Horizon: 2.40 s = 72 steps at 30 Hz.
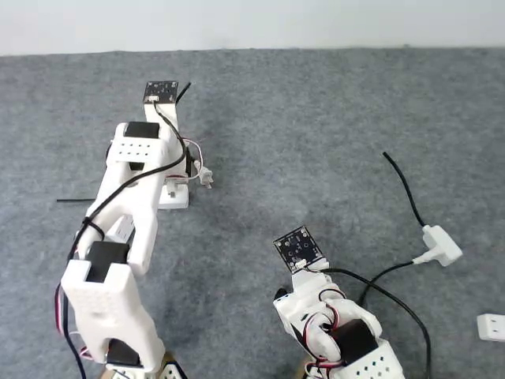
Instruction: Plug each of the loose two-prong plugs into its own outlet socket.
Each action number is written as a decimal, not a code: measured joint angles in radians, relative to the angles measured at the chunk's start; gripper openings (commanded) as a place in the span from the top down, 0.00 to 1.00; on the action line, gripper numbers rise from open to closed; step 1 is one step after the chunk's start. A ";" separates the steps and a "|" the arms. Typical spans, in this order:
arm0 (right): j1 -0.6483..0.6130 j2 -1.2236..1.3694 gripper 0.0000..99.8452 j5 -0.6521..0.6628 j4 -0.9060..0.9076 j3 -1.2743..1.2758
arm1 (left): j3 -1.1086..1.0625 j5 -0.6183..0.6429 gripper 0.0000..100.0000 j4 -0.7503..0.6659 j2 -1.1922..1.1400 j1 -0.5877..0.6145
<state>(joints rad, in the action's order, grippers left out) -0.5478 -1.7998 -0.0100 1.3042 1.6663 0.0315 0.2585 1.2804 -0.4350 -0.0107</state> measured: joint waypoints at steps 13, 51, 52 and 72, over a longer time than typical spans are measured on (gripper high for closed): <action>0.000 0.000 0.80 0.000 0.000 0.000 | 0.218 0.002 0.99 0.230 -0.029 0.011; 0.000 0.000 0.80 0.000 0.000 0.000 | -0.008 0.002 0.99 -0.308 -0.046 0.011; 0.000 0.000 0.80 0.000 0.000 0.000 | 0.005 0.002 0.99 -0.290 -0.046 0.011; 0.000 0.000 0.80 0.000 0.000 0.000 | 0.063 0.043 0.99 -0.068 0.226 -0.046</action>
<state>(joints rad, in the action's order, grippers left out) -0.5478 -1.7998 -0.0100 1.3042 1.6663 0.0944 0.3015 1.2129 -0.2094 -0.0568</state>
